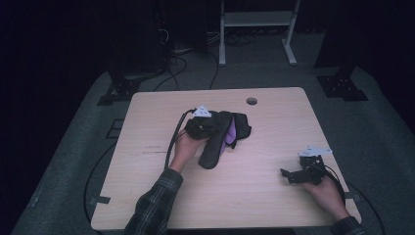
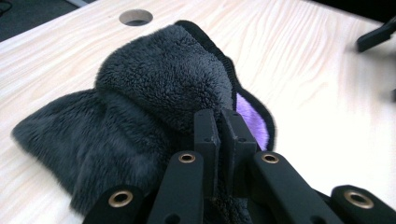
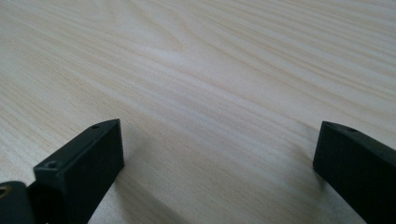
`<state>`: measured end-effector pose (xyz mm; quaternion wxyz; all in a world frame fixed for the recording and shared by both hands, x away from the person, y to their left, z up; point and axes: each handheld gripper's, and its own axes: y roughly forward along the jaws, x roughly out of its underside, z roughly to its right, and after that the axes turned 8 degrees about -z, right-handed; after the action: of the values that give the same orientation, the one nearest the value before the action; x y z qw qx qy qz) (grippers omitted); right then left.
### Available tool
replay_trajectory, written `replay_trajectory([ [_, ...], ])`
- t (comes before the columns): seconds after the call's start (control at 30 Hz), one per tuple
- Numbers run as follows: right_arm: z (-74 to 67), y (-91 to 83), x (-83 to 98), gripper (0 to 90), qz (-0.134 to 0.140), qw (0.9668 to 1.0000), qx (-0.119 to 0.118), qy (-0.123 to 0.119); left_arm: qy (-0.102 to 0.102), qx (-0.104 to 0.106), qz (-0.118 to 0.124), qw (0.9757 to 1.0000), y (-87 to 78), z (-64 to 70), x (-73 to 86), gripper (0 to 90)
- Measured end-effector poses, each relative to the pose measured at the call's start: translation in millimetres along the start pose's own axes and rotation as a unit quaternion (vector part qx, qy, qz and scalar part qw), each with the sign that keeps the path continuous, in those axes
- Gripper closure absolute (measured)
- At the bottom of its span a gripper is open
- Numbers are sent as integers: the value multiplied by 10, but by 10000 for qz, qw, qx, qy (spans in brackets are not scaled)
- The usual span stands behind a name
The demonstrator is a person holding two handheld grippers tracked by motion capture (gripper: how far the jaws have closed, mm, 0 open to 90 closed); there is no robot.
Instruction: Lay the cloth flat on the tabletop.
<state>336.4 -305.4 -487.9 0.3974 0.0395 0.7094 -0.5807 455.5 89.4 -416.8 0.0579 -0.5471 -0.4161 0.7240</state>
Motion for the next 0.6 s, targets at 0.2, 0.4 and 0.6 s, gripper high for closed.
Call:
replay_trajectory([
  [0.2,1,1,-2,9,-2,10000,4,3,-62,-166,85,9998,-359,32,186,854],
  [0.4,1,1,-2,9,-2,10000,6,3,-240,-249,106,9993,-615,20,405,854],
  [0.6,2,1,-2,9,0,10000,6,0,-500,-330,-51,9982,-888,43,781,854],
])
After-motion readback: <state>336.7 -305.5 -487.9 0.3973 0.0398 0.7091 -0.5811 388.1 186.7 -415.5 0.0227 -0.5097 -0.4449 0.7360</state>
